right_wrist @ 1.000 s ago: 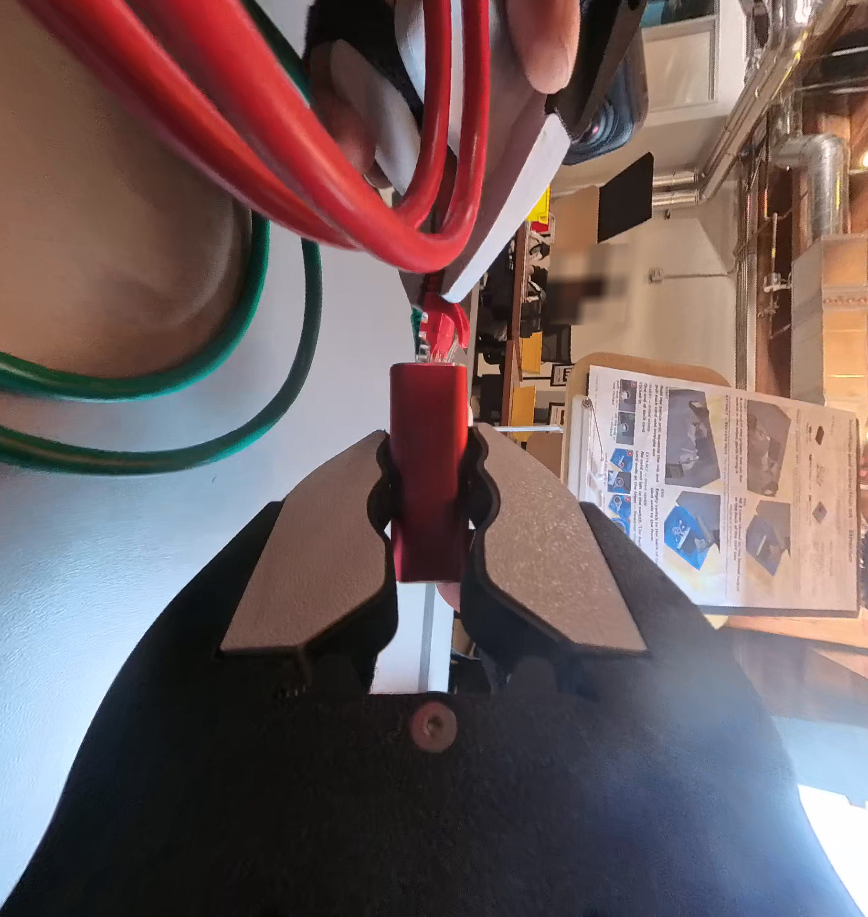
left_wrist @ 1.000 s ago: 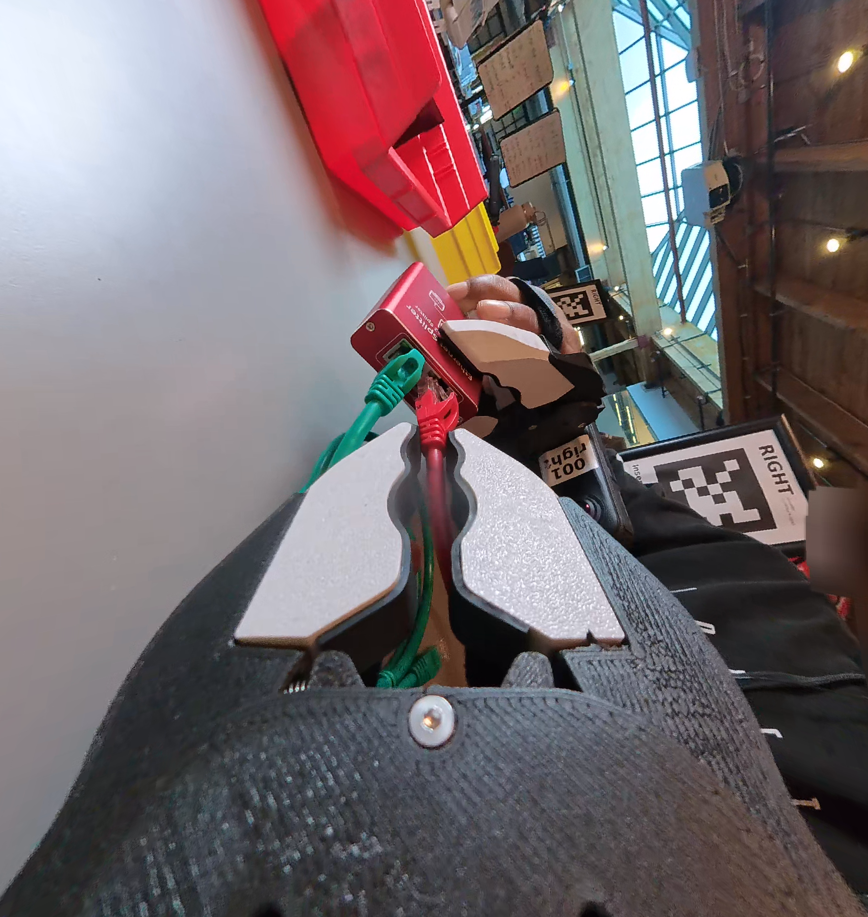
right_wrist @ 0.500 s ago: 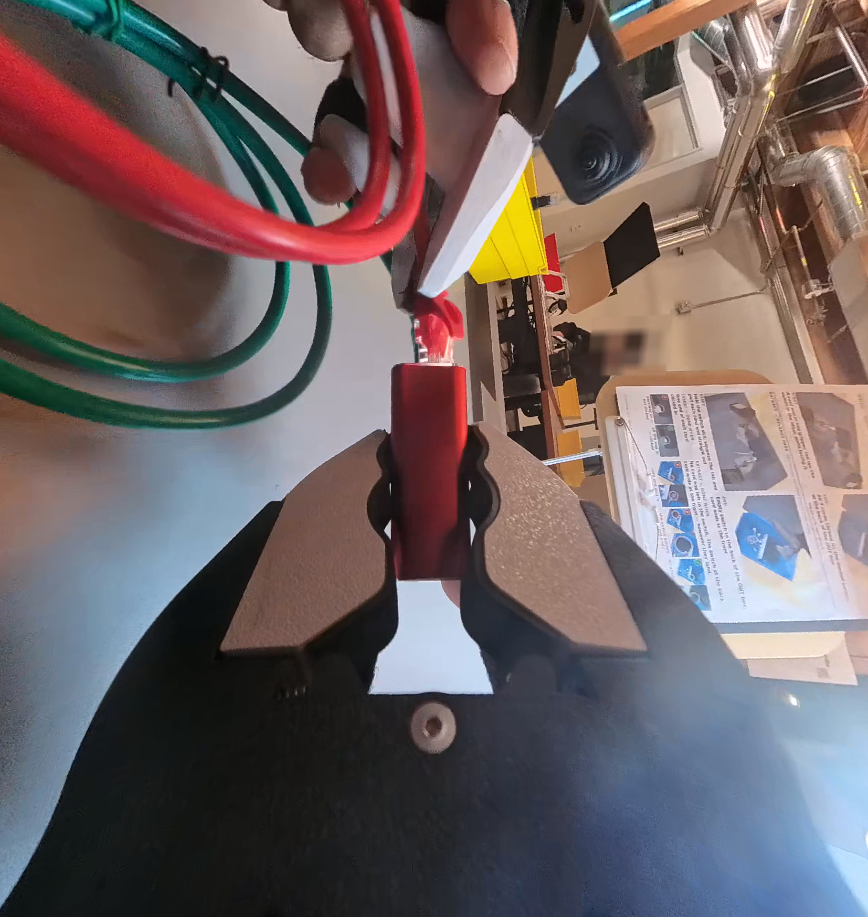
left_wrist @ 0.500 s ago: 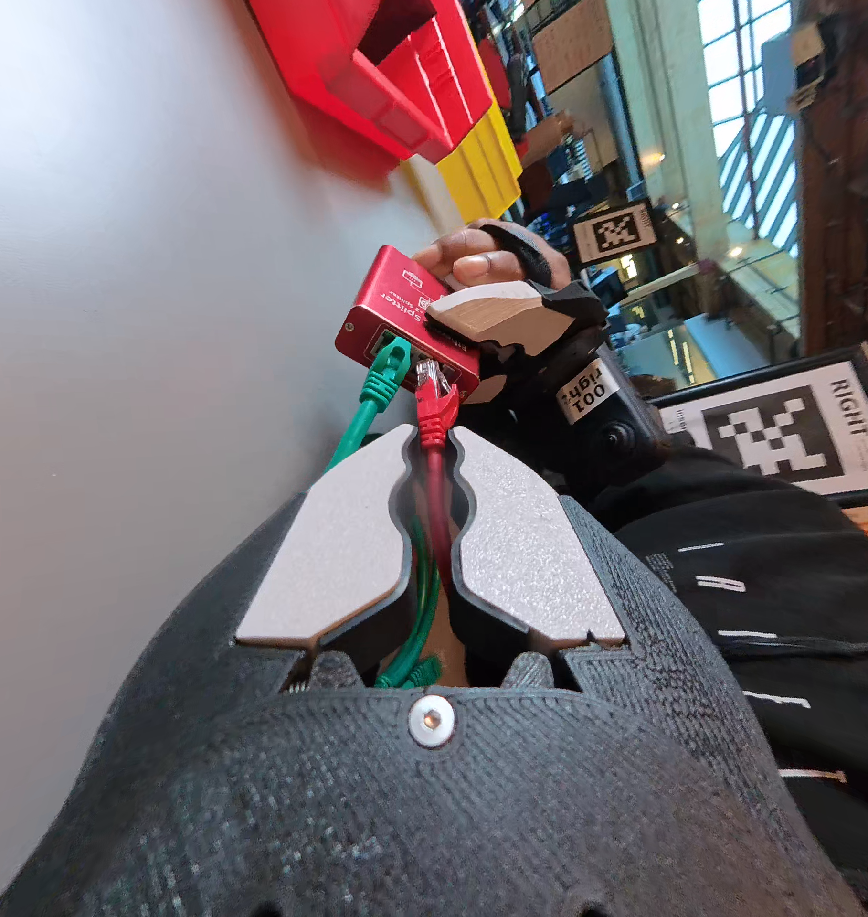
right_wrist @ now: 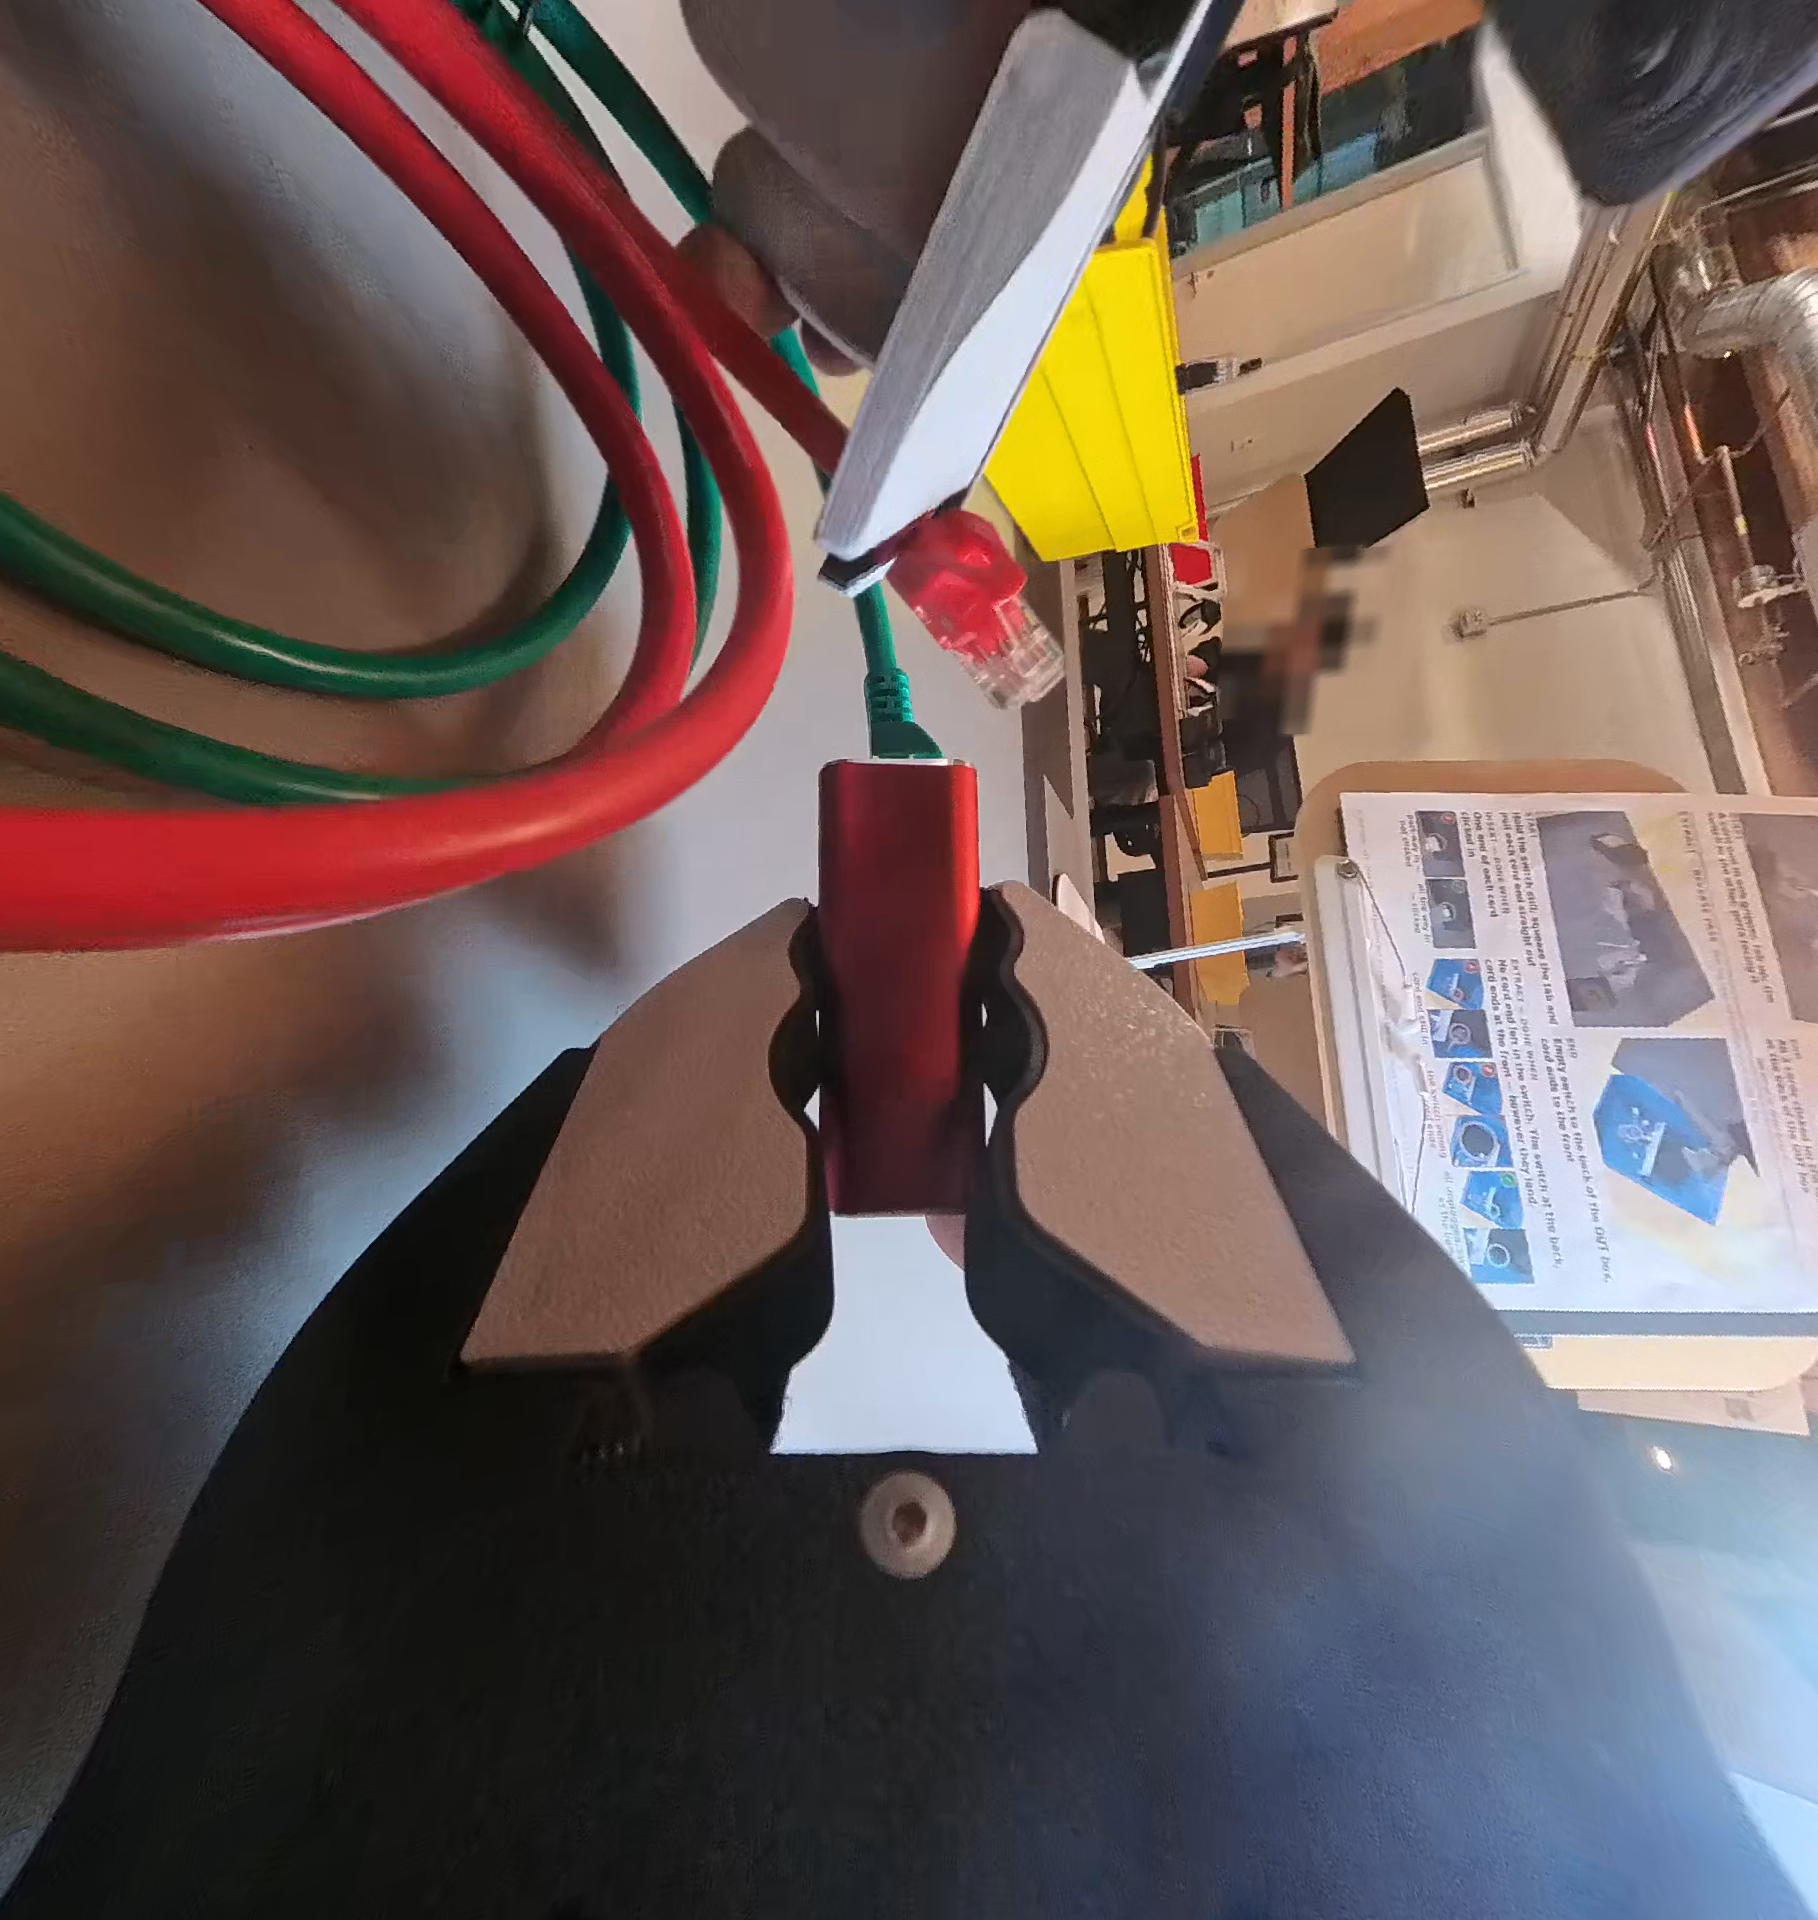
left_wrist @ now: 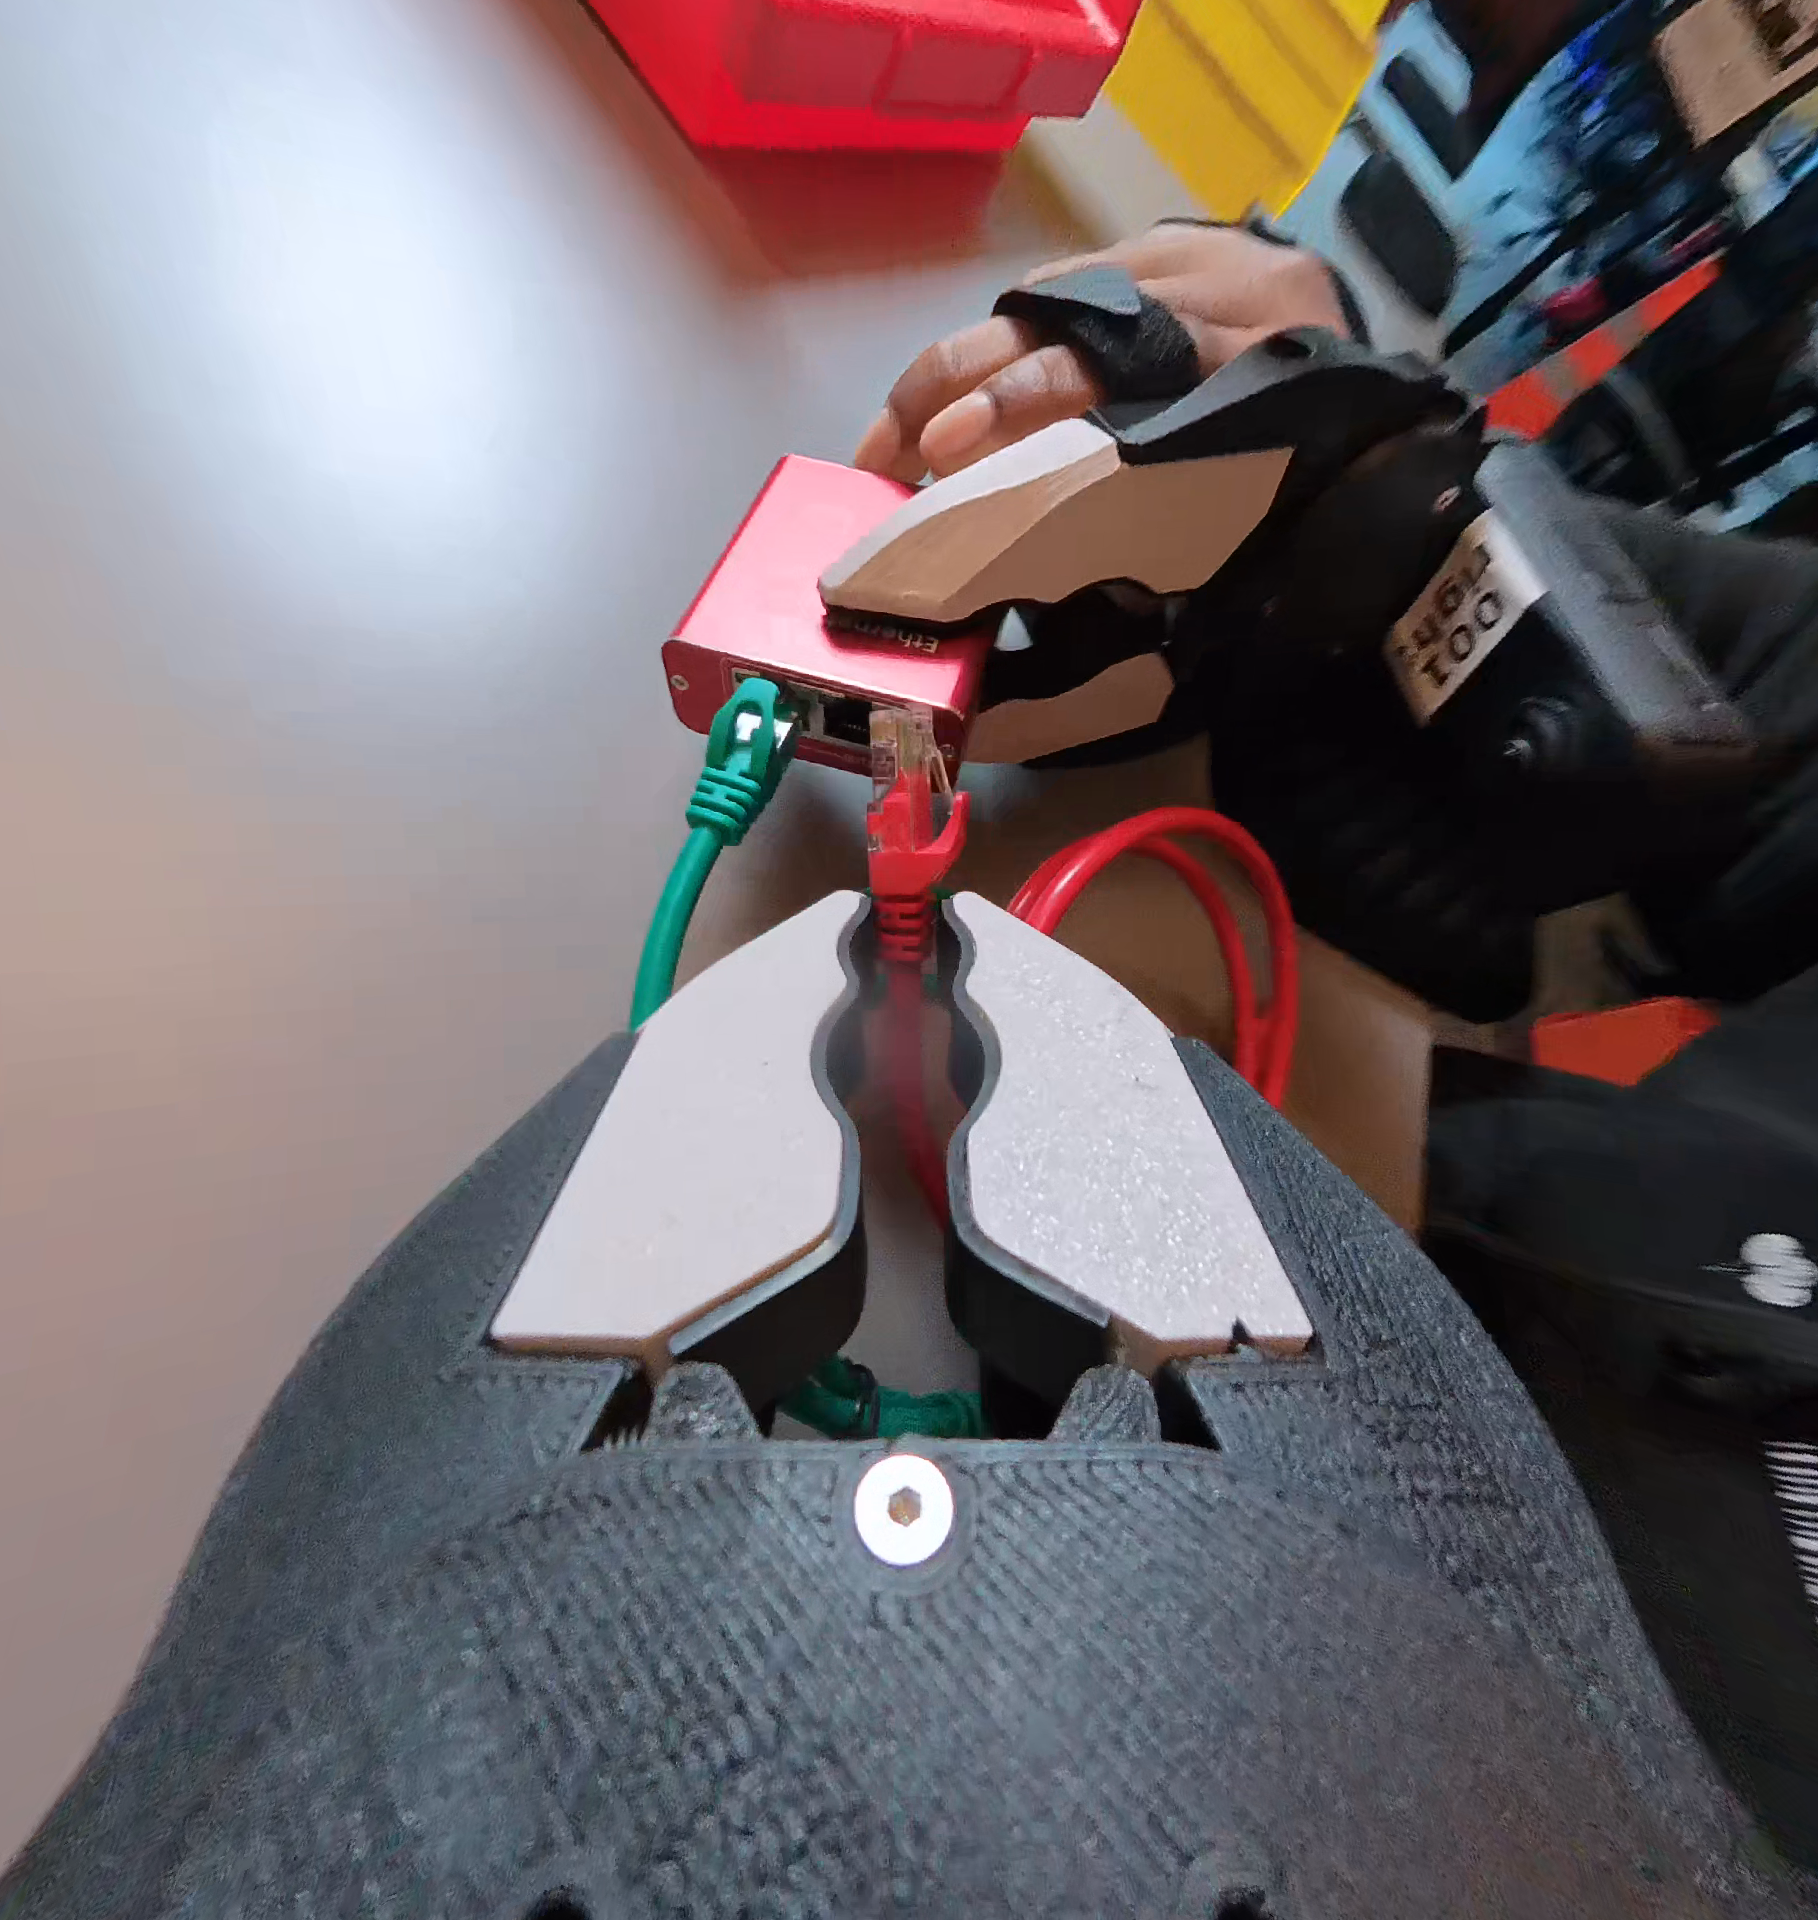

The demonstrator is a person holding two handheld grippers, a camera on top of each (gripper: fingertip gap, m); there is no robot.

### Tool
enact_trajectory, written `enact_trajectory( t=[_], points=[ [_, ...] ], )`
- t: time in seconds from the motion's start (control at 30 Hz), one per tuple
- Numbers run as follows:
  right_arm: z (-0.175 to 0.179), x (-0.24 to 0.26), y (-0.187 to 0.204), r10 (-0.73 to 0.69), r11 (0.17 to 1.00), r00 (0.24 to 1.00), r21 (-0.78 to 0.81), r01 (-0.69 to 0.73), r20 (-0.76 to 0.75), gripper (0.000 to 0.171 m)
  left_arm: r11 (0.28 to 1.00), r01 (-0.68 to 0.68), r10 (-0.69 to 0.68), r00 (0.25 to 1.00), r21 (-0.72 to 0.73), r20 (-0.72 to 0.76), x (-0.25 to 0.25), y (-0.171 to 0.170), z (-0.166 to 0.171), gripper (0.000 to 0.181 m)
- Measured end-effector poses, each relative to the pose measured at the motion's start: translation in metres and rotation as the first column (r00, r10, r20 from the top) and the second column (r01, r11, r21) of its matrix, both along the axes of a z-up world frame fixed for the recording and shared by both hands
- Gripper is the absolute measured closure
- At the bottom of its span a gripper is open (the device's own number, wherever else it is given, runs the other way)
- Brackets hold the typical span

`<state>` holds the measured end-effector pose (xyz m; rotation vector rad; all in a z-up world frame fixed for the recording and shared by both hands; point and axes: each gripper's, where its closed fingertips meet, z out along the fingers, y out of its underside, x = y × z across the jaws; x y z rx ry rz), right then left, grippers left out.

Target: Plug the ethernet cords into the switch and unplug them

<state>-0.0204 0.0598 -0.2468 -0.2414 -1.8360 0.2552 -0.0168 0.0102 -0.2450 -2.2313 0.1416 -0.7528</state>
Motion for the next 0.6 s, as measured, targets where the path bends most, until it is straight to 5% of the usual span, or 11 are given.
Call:
enact_trajectory(
  t=[0.3,0.6],
  points=[
    [-0.01,-0.004,0.004,-0.027,0.998,0.999,0.05,0.026,0.019,0.144,0.993,-0.013,0.072,0.863,0.12,-0.501,-0.017,0.004,-0.011,0.164],
    [-0.016,-0.006,0.007,-0.042,0.995,0.999,0.095,0.04,0.026,0.144,0.998,-0.046,0.015,0.766,-0.031,-0.643,-0.014,0.001,-0.042,0.161]
  ],
)
